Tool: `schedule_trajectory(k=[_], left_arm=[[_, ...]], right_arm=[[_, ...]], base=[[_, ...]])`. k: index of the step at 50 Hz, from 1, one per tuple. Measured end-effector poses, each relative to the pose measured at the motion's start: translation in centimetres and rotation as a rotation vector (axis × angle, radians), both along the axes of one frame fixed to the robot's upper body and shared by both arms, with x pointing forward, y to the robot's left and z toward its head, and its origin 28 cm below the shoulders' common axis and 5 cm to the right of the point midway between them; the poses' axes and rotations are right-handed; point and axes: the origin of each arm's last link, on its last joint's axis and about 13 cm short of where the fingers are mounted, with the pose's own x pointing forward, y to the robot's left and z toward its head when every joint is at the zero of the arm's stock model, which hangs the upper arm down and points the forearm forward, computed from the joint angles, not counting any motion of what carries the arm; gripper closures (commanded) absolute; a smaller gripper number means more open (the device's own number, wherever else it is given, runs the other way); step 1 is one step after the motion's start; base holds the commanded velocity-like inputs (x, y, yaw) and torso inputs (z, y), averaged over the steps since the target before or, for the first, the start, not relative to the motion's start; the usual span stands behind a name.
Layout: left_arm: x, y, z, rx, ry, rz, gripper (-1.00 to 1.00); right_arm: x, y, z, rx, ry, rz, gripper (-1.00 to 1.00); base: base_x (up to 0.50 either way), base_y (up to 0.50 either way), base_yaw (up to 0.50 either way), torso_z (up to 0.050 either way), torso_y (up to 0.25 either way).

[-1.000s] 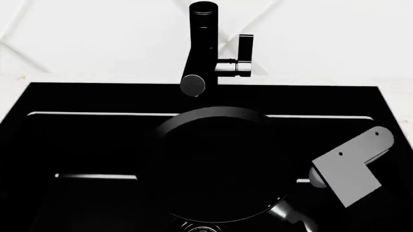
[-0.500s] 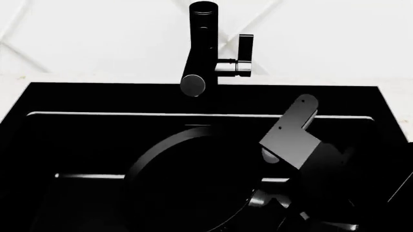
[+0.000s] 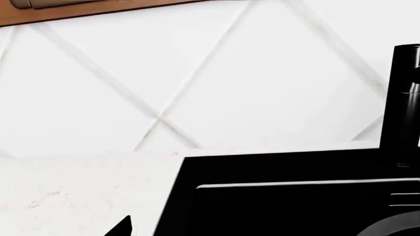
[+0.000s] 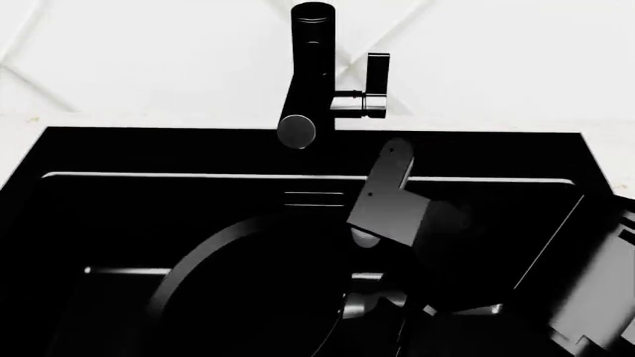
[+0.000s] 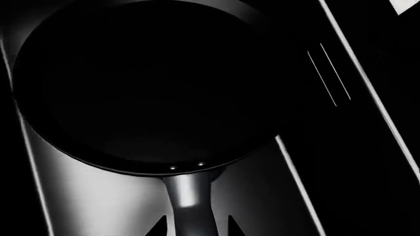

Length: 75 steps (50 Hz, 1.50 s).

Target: Pick the pan and sponge and place them into the sink. Then turn on the water.

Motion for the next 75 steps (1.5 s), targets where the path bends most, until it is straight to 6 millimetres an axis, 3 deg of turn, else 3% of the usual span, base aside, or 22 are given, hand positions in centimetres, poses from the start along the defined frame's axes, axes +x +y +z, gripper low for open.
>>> schedule_trajectory(k=[12,32,75], left_arm=[[-0.01,0.34,-0.26,-0.003,0.004,0.003,-1.00],[-0.13,0.86,-0.46,-0.003,0.007,0.007,-1.00],[-0.18,0.19,-0.73,-0.007,0.017,0.007,-1.00]], right_arm=[[0.11,0.04,0.00,0.029,0.041,0.062,1.00],[0.24,-0.30,0.34,0.079,0.046,-0.125,1.00],[-0.28,0.05,0.23,0.219,0.129,-0.212,1.00]], base=[[0.00,0.00,0.00,0.001,0.002],[0.00,0.00,0.00,0.001,0.002],[0.00,0.00,0.00,0.001,0.002]])
